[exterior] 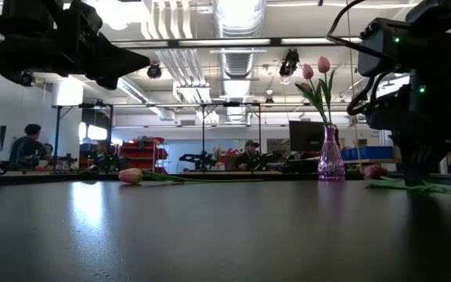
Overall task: Sort flowers into vase by color
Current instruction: Put the red flower into the green vase
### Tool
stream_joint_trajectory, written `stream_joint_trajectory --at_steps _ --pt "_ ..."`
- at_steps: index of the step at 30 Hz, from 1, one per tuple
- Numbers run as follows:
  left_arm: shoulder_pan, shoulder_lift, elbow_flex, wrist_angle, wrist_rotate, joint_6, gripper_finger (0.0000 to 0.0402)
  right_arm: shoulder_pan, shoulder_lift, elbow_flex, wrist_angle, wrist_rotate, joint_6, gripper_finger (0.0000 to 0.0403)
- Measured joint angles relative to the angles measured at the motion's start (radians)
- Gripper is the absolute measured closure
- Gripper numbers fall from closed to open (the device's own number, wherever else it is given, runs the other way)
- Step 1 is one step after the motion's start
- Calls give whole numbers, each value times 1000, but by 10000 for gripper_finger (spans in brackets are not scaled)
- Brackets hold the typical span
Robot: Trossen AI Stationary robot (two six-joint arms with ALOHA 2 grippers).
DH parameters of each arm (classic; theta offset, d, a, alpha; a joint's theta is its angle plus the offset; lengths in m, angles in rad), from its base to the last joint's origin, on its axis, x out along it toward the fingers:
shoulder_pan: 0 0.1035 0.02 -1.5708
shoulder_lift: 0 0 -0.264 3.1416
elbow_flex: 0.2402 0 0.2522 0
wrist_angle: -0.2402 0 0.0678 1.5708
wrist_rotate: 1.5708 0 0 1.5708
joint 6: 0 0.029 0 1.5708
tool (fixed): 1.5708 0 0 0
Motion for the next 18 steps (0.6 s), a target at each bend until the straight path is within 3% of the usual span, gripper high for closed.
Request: stream_joint_trajectory --at_steps 4,8,13,18 --pt "0 -26 0 1 -28 17 401 5 0 17 -2 -10 -58 382" --pt "1 -69 0 -10 -80 34 401 29 -2 63 36 21 -140 392" --pt "1 -131 -1 -57 -83 41 401 89 -3 122 180 144 -275 393" --pt "1 -193 -1 -124 -131 41 401 167 -3 138 451 301 -455 394"
